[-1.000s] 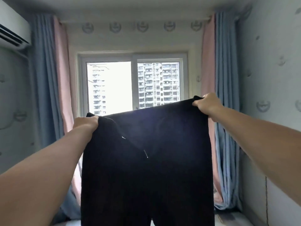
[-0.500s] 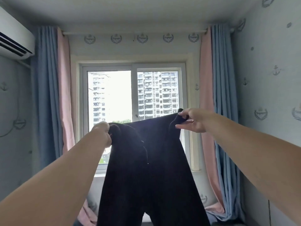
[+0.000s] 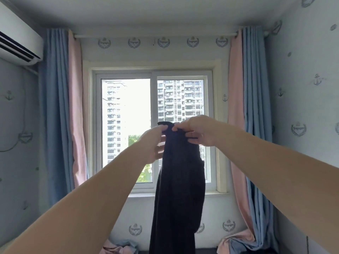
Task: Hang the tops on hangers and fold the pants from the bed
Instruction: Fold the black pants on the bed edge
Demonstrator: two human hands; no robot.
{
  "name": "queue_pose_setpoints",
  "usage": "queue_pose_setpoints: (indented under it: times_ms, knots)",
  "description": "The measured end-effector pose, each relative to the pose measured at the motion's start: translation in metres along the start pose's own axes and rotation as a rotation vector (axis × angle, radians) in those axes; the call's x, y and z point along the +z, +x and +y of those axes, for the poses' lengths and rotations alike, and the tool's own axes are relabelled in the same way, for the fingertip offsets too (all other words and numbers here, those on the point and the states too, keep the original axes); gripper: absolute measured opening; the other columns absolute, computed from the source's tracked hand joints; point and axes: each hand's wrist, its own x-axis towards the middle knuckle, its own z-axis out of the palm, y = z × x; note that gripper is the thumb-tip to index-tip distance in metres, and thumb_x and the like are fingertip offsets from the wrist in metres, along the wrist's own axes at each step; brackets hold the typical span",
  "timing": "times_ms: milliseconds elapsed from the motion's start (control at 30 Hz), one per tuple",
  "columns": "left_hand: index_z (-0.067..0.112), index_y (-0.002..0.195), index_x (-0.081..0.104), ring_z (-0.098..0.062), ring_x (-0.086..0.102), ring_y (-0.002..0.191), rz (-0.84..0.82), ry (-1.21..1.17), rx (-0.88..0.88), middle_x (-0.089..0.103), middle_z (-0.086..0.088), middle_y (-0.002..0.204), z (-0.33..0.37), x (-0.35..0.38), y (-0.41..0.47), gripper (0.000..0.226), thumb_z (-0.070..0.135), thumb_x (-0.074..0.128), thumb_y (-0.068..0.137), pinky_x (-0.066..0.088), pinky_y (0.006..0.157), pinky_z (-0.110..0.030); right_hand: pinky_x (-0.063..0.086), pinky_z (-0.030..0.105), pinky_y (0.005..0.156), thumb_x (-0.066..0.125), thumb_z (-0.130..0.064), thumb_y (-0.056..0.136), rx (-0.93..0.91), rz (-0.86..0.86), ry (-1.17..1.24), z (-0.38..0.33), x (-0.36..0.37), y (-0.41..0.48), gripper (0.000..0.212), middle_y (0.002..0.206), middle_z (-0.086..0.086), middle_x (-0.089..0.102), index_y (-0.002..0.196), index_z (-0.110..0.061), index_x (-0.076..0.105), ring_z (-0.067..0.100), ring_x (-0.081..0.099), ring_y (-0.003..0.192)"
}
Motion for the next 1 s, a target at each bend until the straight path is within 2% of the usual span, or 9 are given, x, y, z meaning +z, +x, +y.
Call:
queue_pose_setpoints:
  times_ms: [100, 167, 333, 400, 533, 633, 733, 800, 1000]
  knots:
    - [0.016, 0.104, 0.068, -0.017, 0.067, 0.072, -0.108, -0.002, 0.042, 0.069, -0.001, 0.087, -0.013, -0.001, -0.002, 0.014, 0.023, 0.059, 0.097, 0.049, 0.056, -0.024, 0.049, 0.037, 0.101, 0.074, -0.023, 0.084, -0.081, 0.039, 0.012, -0.002, 0.009, 0.001, 0.022, 0.108, -0.004, 0.073, 0.103, -0.013, 0.078, 0.016, 0.063, 0.105]
    - [0.012, 0.116, 0.067, -0.024, 0.072, 0.09, -0.174, 0.012, 0.101, 0.074, -0.008, 0.104, -0.024, -0.002, 0.0, 0.023, 0.009, 0.061, 0.094, 0.054, 0.064, -0.028, 0.051, 0.034, 0.098, 0.072, -0.023, 0.084, -0.121, 0.067, -0.018, -0.003, 0.015, 0.003, 0.025, 0.107, -0.003, 0.073, 0.106, -0.012, 0.076, 0.017, 0.064, 0.103]
    - [0.012, 0.115, 0.07, -0.027, 0.072, 0.082, 0.029, 0.005, 0.207, 0.075, -0.015, 0.104, -0.041, -0.011, 0.008, 0.03, -0.006, 0.06, 0.092, 0.056, 0.06, -0.03, 0.054, 0.034, 0.093, 0.073, -0.03, 0.086, -0.227, 0.05, -0.116, 0.008, 0.015, 0.0, 0.018, 0.111, 0.005, 0.072, 0.1, -0.017, 0.076, 0.023, 0.066, 0.108]
    - [0.015, 0.111, 0.071, -0.029, 0.074, 0.084, 0.052, -0.017, 0.194, 0.077, -0.012, 0.101, -0.044, -0.023, 0.011, 0.027, -0.003, 0.061, 0.093, 0.058, 0.067, -0.035, 0.052, 0.029, 0.086, 0.069, -0.037, 0.089, -0.321, 0.199, -0.135, 0.021, 0.003, 0.003, 0.02, 0.118, 0.0, 0.069, 0.106, -0.028, 0.073, 0.016, 0.063, 0.111]
    - [0.014, 0.117, 0.07, -0.03, 0.074, 0.092, 0.019, -0.091, 0.204, 0.076, -0.011, 0.107, -0.039, -0.052, 0.013, 0.026, 0.002, 0.061, 0.095, 0.058, 0.07, -0.036, 0.032, 0.052, 0.115, 0.067, -0.066, 0.081, -0.276, 0.531, -0.189, 0.08, -0.017, 0.005, 0.085, 0.159, -0.001, 0.032, 0.152, -0.034, 0.031, 0.022, 0.035, 0.143]
    - [0.014, 0.125, 0.067, -0.033, 0.071, 0.105, -0.02, -0.141, 0.199, 0.074, -0.012, 0.115, -0.028, -0.075, 0.013, 0.029, 0.008, 0.06, 0.097, 0.057, 0.079, -0.039, 0.02, 0.058, 0.12, 0.065, -0.083, 0.067, -0.006, 0.058, 0.16, 0.126, -0.012, 0.003, 0.115, 0.167, -0.001, 0.019, 0.158, -0.04, 0.011, 0.027, 0.023, 0.151]
    - [0.016, 0.127, 0.066, -0.034, 0.069, 0.111, -0.055, -0.168, 0.166, 0.072, -0.011, 0.119, -0.02, -0.101, 0.013, 0.03, 0.012, 0.06, 0.098, 0.055, 0.088, -0.042, 0.043, 0.05, 0.107, 0.067, -0.084, 0.065, 0.152, -0.379, 0.282, 0.146, 0.014, 0.002, 0.105, 0.152, 0.001, 0.049, 0.151, -0.03, 0.039, 0.025, 0.048, 0.139]
    - [0.018, 0.126, 0.067, -0.033, 0.069, 0.11, -0.066, -0.142, 0.147, 0.073, -0.01, 0.118, -0.017, -0.118, 0.014, 0.029, 0.013, 0.059, 0.098, 0.055, 0.086, -0.042, 0.054, 0.044, 0.096, 0.072, -0.071, 0.074, 0.137, -0.439, 0.377, 0.141, 0.037, 0.005, 0.08, 0.141, 0.003, 0.061, 0.138, -0.022, 0.061, 0.027, 0.058, 0.129]
    - [0.026, 0.105, 0.069, -0.023, 0.075, 0.089, 0.161, 0.056, 0.279, 0.078, 0.001, 0.098, -0.014, -0.179, 0.016, 0.021, 0.01, 0.059, 0.098, 0.059, 0.067, -0.032, 0.061, 0.03, 0.065, 0.074, -0.022, 0.09, -0.066, 0.027, 0.378, 0.084, 0.09, 0.015, 0.035, 0.103, 0.009, 0.077, 0.119, -0.005, 0.066, 0.026, 0.076, 0.091]
